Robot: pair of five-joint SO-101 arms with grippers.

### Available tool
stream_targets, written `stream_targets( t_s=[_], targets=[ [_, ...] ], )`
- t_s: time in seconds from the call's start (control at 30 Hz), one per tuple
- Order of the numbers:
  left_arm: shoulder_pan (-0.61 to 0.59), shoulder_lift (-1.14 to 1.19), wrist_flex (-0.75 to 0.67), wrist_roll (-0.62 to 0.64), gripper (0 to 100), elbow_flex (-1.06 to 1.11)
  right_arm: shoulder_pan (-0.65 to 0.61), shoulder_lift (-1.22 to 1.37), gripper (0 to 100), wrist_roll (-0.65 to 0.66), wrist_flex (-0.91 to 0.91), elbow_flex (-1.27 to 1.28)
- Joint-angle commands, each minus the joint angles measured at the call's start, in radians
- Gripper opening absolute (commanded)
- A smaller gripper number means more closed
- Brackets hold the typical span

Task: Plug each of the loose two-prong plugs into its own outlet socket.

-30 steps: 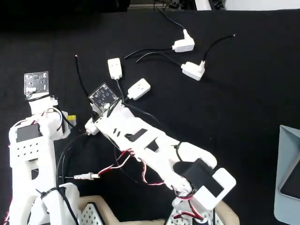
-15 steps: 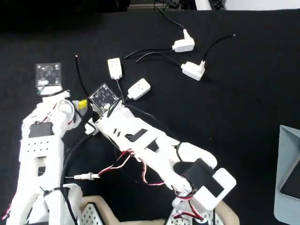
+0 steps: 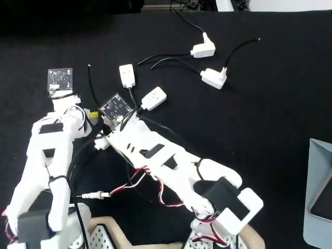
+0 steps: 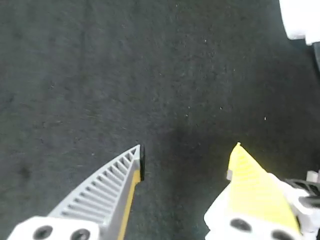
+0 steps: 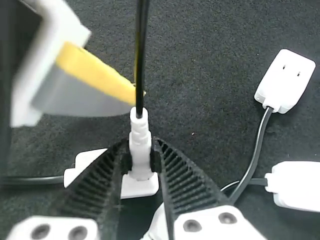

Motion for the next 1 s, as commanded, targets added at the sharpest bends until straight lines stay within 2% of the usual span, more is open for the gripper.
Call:
stream_targets(
  t_s=[0.0,0.63,0.73,0.87,0.97],
  targets=[
    [0.053,0.009,-0.021,0.011,28,-0.068,0.012,-0.005,1.3,0.002,0.002,0.022],
    [0.124,0.008,-0.002,0.002,28,-0.101,0.012,-0.005,1.6,0.002,0.015,0.019],
    [0.128,-0.015,0.035,0.002,28,-0.099,0.012,-0.005,2.7,0.002,0.081,-0.013],
    [0.131,-0.109,0.049,0.0,28,-0.053,0.014,-0.005,11.7,-0.005,0.207,-0.062],
    [0.131,-0.176,0.049,-0.028,28,-0.012,0.014,-0.007,11.1,-0.006,0.233,-0.076]
  ],
)
